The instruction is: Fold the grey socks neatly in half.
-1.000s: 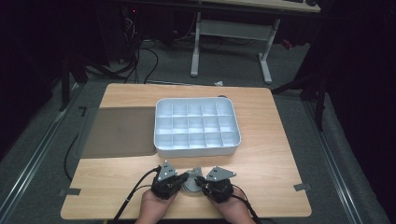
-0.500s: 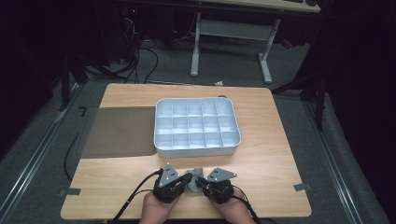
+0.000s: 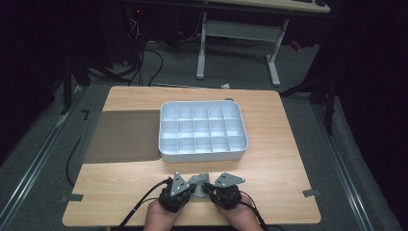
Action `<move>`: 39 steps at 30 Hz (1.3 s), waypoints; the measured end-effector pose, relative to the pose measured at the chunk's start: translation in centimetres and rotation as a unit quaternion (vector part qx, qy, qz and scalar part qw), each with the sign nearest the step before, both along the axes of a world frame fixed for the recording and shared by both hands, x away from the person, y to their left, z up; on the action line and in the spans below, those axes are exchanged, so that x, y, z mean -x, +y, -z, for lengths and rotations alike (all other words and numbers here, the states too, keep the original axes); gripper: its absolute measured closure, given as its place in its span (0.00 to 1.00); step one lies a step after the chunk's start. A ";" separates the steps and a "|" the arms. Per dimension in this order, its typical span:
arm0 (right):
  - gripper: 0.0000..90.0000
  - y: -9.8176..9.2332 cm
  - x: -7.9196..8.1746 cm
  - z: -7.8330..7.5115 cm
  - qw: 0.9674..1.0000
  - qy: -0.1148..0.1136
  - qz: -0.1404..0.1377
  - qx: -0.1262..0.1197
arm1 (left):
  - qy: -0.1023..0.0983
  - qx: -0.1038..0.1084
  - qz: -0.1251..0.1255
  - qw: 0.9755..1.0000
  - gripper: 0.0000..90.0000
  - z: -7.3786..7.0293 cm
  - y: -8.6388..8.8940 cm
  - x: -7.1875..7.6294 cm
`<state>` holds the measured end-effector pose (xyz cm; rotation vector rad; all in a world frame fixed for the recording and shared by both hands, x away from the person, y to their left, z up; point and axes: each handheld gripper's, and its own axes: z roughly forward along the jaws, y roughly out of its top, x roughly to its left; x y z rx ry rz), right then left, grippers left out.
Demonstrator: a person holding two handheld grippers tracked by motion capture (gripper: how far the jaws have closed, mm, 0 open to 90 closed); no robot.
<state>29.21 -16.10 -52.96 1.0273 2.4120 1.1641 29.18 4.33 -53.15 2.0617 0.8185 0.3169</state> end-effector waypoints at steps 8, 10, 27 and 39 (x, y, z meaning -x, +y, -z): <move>0.90 0.1 0.2 -0.2 1.000 -0.003 0.009 -0.001 | 0.003 0.000 -0.003 1.000 0.99 0.0 -0.1 0.0; 0.88 0.0 0.7 -0.7 1.000 -0.020 0.008 -0.015 | 0.004 -0.001 -0.002 1.000 0.99 0.0 -0.1 0.0; 0.63 -1.1 0.7 -0.1 0.996 0.052 0.062 -0.028 | 0.004 0.000 -0.001 1.000 0.98 0.0 -0.1 0.1; 0.90 -0.9 0.7 0.1 0.996 0.061 0.038 -0.046 | -0.013 -0.015 -0.004 1.000 0.97 0.0 -0.3 0.5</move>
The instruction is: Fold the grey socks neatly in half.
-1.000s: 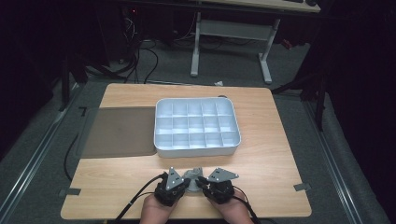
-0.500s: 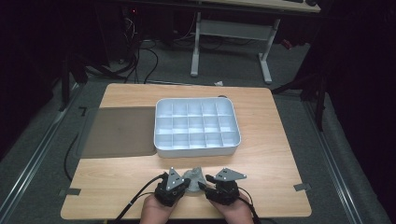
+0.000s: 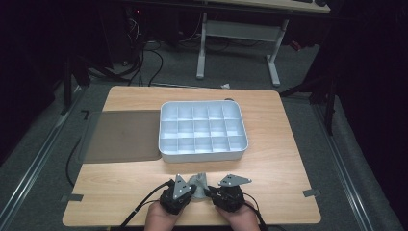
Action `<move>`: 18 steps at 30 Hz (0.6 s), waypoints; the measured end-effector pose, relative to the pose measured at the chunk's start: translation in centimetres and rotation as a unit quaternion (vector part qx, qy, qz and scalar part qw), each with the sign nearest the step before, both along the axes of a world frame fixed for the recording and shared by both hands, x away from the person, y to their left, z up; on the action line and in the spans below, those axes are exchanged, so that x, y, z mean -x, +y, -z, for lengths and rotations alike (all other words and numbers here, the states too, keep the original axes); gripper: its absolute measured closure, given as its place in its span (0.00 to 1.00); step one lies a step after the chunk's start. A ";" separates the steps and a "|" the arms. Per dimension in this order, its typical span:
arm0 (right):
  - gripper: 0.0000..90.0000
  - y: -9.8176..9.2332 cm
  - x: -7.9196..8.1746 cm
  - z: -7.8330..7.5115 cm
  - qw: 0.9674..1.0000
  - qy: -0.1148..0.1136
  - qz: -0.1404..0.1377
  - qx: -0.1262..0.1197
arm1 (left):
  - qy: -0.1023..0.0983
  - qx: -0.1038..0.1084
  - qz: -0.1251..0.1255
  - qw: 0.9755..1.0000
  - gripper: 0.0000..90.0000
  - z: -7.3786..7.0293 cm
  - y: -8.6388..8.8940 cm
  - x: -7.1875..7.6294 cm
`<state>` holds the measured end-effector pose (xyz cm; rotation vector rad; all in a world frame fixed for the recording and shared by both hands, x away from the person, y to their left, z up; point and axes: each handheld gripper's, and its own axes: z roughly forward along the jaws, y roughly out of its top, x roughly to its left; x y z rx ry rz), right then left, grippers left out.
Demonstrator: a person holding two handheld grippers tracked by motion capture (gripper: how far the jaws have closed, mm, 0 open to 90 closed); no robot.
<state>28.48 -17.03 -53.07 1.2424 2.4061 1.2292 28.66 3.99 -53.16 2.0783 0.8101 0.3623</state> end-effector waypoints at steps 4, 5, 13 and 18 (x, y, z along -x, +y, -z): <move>0.91 0.0 0.0 0.0 1.000 -0.002 -0.002 0.000 | 0.005 0.010 -0.001 1.000 0.96 -0.4 0.0 0.1; 0.91 0.0 0.0 0.0 1.000 -0.004 -0.002 0.002 | 0.005 0.019 0.002 1.000 0.95 -0.8 -0.1 0.2; 0.92 0.2 0.1 -0.1 1.000 -0.010 -0.003 0.006 | 0.006 0.004 0.001 1.000 0.96 -0.2 -0.6 -0.1; 0.93 0.2 0.6 -1.0 0.999 -0.031 -0.010 0.008 | 0.000 -0.002 -0.007 1.000 0.97 -0.1 -0.6 0.1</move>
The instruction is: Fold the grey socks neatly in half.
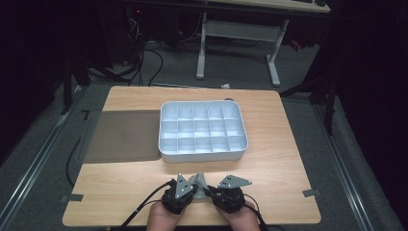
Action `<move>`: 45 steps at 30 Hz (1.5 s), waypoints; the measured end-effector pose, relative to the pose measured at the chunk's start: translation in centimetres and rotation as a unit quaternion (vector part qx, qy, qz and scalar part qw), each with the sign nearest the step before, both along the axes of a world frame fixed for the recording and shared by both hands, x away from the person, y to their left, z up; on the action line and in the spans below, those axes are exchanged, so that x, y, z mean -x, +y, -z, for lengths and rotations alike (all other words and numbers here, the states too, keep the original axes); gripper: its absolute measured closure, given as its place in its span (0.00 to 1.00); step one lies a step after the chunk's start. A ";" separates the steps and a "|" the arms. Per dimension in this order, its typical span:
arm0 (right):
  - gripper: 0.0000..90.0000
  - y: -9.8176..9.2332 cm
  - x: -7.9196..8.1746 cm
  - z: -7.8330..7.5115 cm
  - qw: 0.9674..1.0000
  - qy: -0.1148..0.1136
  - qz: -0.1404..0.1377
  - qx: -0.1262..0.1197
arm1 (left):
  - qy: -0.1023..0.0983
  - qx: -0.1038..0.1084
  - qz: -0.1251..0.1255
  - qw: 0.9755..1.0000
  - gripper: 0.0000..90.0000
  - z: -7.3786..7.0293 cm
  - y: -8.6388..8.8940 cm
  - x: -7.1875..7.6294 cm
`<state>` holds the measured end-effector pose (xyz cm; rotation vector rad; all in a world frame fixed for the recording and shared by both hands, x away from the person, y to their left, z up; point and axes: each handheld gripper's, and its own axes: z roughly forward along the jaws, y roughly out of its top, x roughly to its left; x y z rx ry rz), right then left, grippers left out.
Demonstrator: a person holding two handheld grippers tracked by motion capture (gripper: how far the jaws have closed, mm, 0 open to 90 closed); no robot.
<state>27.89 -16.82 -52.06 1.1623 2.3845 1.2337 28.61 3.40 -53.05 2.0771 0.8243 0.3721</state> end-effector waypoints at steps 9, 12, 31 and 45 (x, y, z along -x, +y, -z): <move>0.93 -0.5 0.2 -0.6 1.000 -0.007 0.005 -0.003 | 0.004 0.002 0.008 1.000 0.97 0.1 -0.1 -0.1; 0.90 -0.1 0.6 -0.9 1.000 -0.018 -0.004 -0.013 | 0.003 0.000 0.008 1.000 0.97 0.1 -0.2 -0.1; 0.94 -1.7 -1.2 -0.1 0.999 -0.016 0.049 0.004 | 0.010 0.007 0.010 1.000 0.97 0.1 -0.1 -0.3; 1.00 -0.3 -0.8 0.6 0.999 -0.022 0.023 0.021 | 0.010 0.007 0.012 1.000 0.97 0.1 -0.1 -0.2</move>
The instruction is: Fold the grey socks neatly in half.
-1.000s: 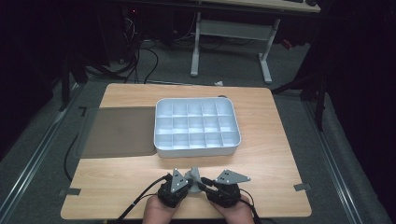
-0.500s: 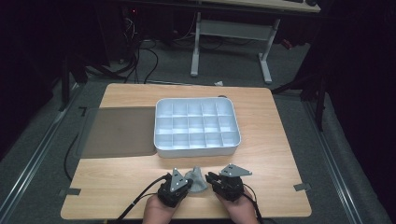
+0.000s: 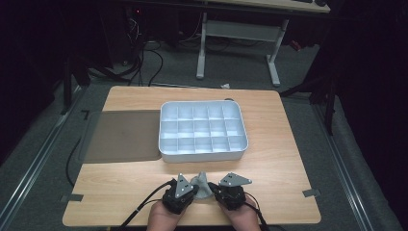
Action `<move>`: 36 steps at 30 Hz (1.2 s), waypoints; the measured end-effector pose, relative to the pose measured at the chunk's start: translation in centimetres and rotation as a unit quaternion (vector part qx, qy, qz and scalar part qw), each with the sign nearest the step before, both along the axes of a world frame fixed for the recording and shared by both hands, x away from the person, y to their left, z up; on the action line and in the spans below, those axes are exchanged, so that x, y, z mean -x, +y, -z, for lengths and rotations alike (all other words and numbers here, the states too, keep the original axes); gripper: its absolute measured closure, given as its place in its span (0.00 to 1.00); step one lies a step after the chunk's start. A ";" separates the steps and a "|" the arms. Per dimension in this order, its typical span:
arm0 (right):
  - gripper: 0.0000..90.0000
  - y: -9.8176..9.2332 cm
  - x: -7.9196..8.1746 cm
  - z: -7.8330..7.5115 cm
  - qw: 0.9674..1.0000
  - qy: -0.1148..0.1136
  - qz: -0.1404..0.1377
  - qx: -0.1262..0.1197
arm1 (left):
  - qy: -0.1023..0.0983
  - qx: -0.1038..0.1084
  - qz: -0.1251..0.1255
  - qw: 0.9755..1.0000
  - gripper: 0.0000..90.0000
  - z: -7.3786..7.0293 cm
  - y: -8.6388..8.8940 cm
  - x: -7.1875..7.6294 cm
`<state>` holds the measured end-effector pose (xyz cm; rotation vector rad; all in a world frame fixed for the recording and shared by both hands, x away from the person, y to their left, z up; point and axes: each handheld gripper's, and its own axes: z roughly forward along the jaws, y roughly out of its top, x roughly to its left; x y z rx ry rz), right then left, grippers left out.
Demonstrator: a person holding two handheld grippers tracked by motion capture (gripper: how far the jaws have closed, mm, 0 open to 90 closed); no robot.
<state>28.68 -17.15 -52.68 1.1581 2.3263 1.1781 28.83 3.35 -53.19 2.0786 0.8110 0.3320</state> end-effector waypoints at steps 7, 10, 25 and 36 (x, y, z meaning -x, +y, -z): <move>1.00 0.7 0.2 -0.2 1.000 -0.010 -0.012 -0.007 | 0.002 0.002 -0.001 1.000 0.97 0.0 0.0 0.0; 1.00 1.6 0.7 -0.9 0.999 -0.022 -0.027 -0.010 | 0.003 0.002 -0.001 1.000 0.97 0.0 0.0 0.0; 1.00 1.2 1.0 -0.8 0.999 -0.028 -0.017 -0.008 | 0.028 0.058 -0.001 0.998 0.88 -0.3 1.0 -0.5; 1.00 0.8 0.6 -0.3 1.000 -0.015 -0.008 0.000 | -0.008 0.084 -0.021 0.996 0.87 -1.9 2.8 -0.2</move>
